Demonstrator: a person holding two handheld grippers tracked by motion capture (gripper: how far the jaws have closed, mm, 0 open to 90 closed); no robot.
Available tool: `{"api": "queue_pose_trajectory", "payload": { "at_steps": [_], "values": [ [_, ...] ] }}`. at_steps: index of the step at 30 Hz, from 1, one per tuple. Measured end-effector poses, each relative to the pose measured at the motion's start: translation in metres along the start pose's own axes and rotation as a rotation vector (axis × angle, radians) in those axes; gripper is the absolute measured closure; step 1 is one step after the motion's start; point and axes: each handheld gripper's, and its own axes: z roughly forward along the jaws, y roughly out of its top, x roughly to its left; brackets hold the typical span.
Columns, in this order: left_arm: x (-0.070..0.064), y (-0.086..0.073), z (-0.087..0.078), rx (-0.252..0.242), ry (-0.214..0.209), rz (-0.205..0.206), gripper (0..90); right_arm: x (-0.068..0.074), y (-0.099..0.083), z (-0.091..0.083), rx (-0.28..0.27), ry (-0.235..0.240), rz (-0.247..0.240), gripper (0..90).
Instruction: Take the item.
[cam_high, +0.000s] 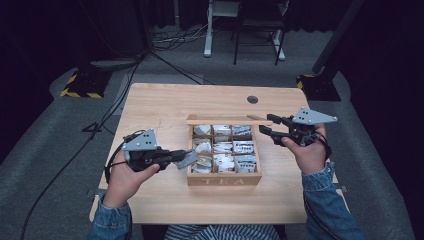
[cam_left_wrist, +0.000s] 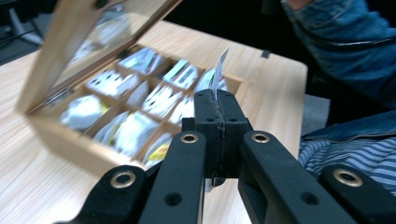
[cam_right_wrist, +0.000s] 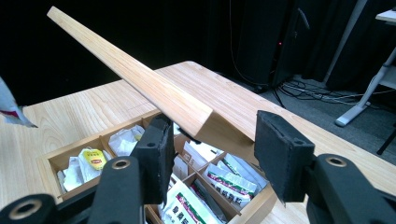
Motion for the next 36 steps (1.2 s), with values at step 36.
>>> {"api": "queue_pose_trajectory", "payload": {
  "at_steps": [36],
  "values": [
    [0.087,-0.078,-0.006,0.152,0.149,-0.409,89.2,0.001,-0.002,-0.001,0.003,0.004,0.006,48.6]
  ]
}}
